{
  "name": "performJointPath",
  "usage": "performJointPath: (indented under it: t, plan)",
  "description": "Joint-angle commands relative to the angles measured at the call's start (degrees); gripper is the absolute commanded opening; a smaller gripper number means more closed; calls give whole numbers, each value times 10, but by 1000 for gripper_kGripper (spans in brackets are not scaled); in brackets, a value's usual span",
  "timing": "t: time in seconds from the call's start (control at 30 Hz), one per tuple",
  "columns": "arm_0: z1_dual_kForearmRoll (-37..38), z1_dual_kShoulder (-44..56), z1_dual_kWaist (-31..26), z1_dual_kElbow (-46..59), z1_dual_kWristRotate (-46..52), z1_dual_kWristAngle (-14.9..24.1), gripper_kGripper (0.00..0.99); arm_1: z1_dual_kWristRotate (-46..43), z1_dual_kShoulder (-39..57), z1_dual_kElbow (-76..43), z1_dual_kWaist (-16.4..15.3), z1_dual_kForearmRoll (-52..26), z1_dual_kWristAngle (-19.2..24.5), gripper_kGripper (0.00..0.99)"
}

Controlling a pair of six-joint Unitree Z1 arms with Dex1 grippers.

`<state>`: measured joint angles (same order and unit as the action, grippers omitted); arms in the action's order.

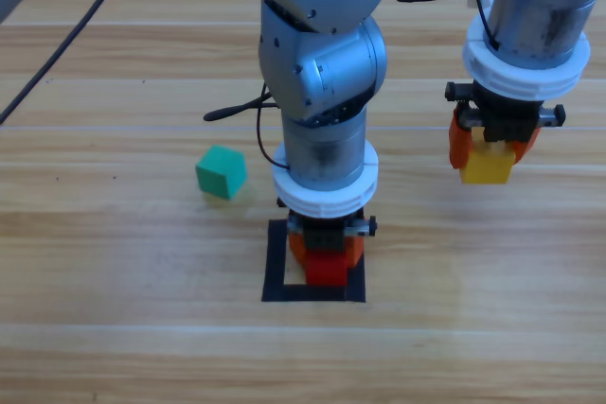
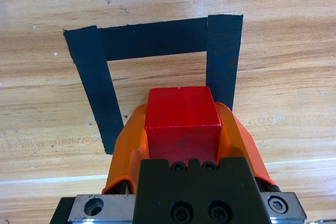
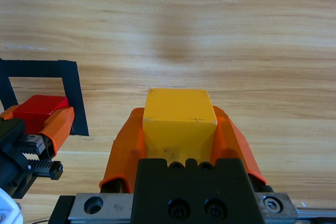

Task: Stack the blocks in the rectangular block: red at the bottom, yellow in the middle, green on top

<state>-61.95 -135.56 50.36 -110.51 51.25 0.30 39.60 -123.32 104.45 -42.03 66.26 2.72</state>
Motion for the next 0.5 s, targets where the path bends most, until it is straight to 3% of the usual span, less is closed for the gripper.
performJointPath:
  t: [0.03,0.1,0.13,0.2,0.23,0.5]
  plan:
    - [-5,-35,-12,14,3,8,48,-3,-9,-12,-3,4,-12,0]
    - [-5,-37,-12,12,3,7,199,-4,-9,-12,-3,4,-13,0]
    - [-5,-37,-12,11,3,6,364,-5,-9,-12,-3,4,-15,0]
    - [-5,-43,-12,6,3,6,805,-7,-11,-11,-3,3,-20,0]
    - [-5,-43,-12,6,4,6,962,-7,-12,-11,-3,3,-20,0]
    - [-6,-29,-12,15,6,9,990,-7,-12,-11,-3,3,-20,0]
